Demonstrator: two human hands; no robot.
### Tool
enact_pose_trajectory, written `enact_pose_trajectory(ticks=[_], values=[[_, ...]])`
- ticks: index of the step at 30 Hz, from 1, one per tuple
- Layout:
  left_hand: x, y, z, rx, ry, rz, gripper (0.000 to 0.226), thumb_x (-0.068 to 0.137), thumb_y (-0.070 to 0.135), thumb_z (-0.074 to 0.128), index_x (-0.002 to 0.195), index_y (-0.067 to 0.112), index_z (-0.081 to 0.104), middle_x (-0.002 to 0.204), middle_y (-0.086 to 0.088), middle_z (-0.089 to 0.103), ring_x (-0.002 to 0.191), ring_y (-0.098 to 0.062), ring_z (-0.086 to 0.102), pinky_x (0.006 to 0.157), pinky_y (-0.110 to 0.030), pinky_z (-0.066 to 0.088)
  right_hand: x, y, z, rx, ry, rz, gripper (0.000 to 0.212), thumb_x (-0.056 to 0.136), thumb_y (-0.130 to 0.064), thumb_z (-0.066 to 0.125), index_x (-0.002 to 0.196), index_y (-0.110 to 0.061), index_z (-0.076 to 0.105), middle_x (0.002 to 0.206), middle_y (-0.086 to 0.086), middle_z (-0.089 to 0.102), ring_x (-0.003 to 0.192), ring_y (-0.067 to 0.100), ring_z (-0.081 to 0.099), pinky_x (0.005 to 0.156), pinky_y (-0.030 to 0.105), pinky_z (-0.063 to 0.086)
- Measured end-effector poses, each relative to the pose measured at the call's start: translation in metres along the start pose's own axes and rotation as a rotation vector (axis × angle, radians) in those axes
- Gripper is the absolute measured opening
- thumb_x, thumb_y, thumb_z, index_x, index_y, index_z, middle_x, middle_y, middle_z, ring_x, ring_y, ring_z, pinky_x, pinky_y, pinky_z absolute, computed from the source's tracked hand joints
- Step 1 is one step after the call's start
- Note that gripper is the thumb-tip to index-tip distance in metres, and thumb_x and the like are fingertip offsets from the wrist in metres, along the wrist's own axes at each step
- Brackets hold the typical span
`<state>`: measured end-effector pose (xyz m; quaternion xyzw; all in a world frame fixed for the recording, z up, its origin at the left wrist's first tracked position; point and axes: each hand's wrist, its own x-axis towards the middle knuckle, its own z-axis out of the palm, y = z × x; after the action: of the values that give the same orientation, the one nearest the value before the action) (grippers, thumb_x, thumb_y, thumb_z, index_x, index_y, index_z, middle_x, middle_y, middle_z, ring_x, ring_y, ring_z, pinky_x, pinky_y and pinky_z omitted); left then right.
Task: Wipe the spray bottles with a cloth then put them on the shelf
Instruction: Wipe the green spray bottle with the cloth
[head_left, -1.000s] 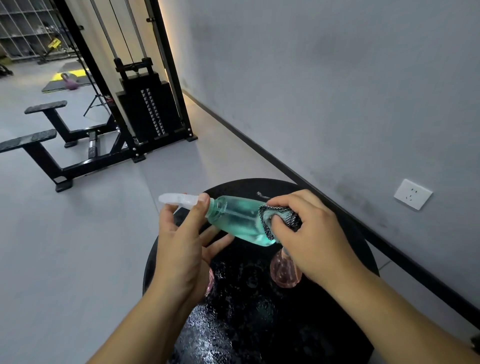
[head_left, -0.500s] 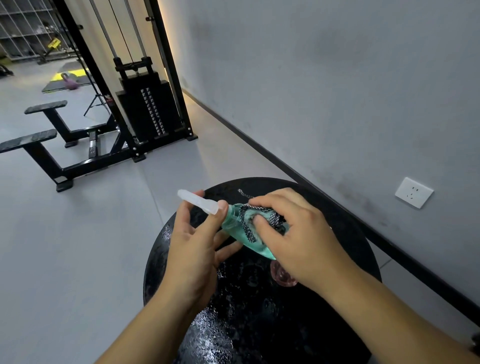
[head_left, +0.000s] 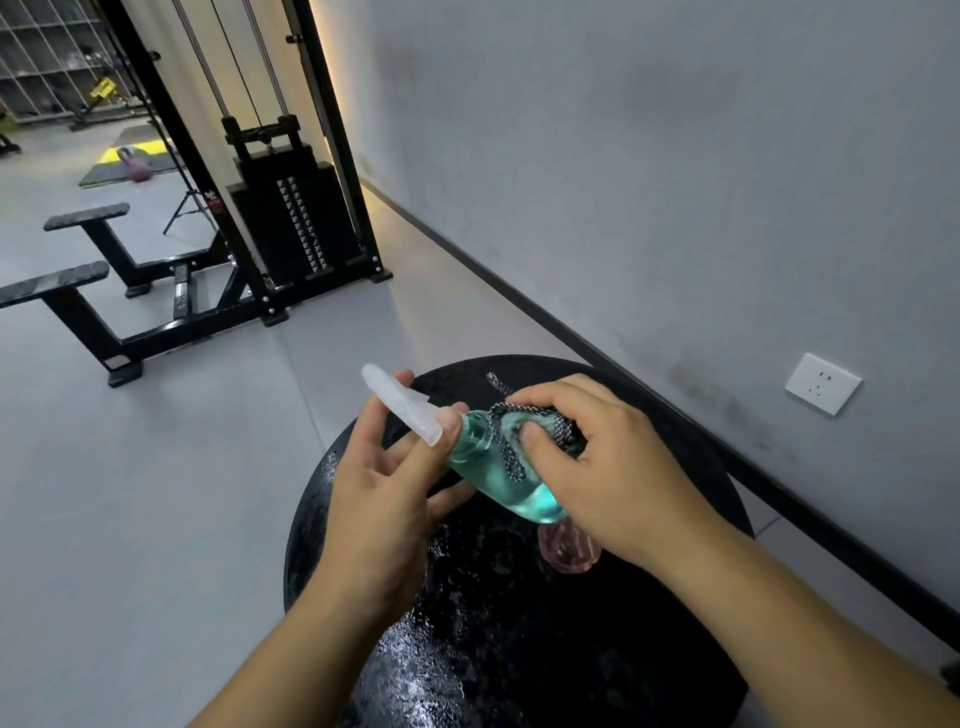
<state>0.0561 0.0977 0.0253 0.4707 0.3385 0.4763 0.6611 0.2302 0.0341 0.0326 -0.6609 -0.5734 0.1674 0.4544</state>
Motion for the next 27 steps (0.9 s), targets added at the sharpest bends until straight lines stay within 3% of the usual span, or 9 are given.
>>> enact_pose_trajectory(ticks=[5, 11, 15, 18, 22, 25, 27], values=[[0.003, 0.004, -0.005, -0.014, 0.043, 0.02, 0.056, 0.088, 0.02, 0.077, 0.139, 0.031, 0.057, 0.117, -0.015, 0.079, 0.113, -0.035, 0.076, 0.084, -0.049, 0.065, 0.003, 0.02, -0.004, -0.008, 0.017, 0.163, 0.02, 0.097, -0.021, 0.061, 0.107, -0.036, 0.07, 0.106, -0.017, 0.061, 0.072, 0.003, 0.067, 0.069, 0.02, 0.05], [0.004, 0.002, -0.007, -0.038, 0.011, 0.006, 0.055, 0.091, 0.015, 0.081, 0.139, 0.029, 0.058, 0.121, -0.017, 0.077, 0.114, -0.037, 0.075, 0.079, -0.046, 0.066, -0.002, 0.001, -0.002, 0.042, 0.024, 0.032, 0.023, 0.098, -0.021, 0.065, 0.115, -0.036, 0.071, 0.113, -0.024, 0.062, 0.088, -0.006, 0.062, 0.072, 0.005, 0.043], [0.007, 0.006, -0.014, -0.056, 0.002, 0.021, 0.063, 0.084, 0.022, 0.075, 0.144, 0.029, 0.055, 0.123, -0.017, 0.077, 0.113, -0.036, 0.075, 0.078, -0.045, 0.067, 0.003, 0.012, -0.005, 0.071, 0.041, 0.123, 0.022, 0.096, -0.02, 0.064, 0.107, -0.038, 0.071, 0.109, -0.024, 0.061, 0.081, 0.0, 0.067, 0.072, 0.014, 0.05], [0.008, 0.006, -0.017, -0.068, 0.016, 0.018, 0.066, 0.083, 0.023, 0.075, 0.145, 0.028, 0.054, 0.123, -0.015, 0.077, 0.113, -0.036, 0.075, 0.072, -0.041, 0.067, 0.006, 0.021, -0.007, 0.04, 0.064, 0.182, 0.02, 0.095, -0.023, 0.065, 0.102, -0.041, 0.069, 0.106, -0.023, 0.064, 0.094, -0.011, 0.061, 0.072, 0.005, 0.044], [0.007, 0.003, -0.014, -0.069, 0.029, 0.005, 0.065, 0.086, 0.022, 0.079, 0.146, 0.028, 0.053, 0.122, -0.015, 0.078, 0.112, -0.036, 0.076, 0.072, -0.041, 0.066, 0.002, 0.011, -0.003, 0.098, 0.045, 0.124, 0.022, 0.097, -0.022, 0.066, 0.11, -0.039, 0.071, 0.112, -0.027, 0.061, 0.086, 0.0, 0.068, 0.074, 0.017, 0.049], [0.007, 0.002, -0.011, -0.065, 0.05, -0.006, 0.062, 0.088, 0.022, 0.078, 0.144, 0.027, 0.054, 0.12, -0.014, 0.078, 0.111, -0.038, 0.076, 0.074, -0.044, 0.067, -0.002, 0.002, 0.001, 0.06, 0.026, 0.033, 0.025, 0.097, -0.02, 0.066, 0.115, -0.036, 0.071, 0.115, -0.026, 0.061, 0.104, -0.003, 0.063, 0.082, 0.01, 0.049], [0.007, 0.003, -0.012, -0.077, 0.074, -0.01, 0.063, 0.085, 0.024, 0.075, 0.144, 0.025, 0.054, 0.117, -0.013, 0.079, 0.11, -0.037, 0.076, 0.077, -0.048, 0.066, -0.003, 0.004, 0.002, 0.055, 0.025, 0.045, 0.025, 0.097, -0.019, 0.066, 0.115, -0.036, 0.071, 0.115, -0.025, 0.06, 0.102, -0.003, 0.063, 0.081, 0.011, 0.049]])
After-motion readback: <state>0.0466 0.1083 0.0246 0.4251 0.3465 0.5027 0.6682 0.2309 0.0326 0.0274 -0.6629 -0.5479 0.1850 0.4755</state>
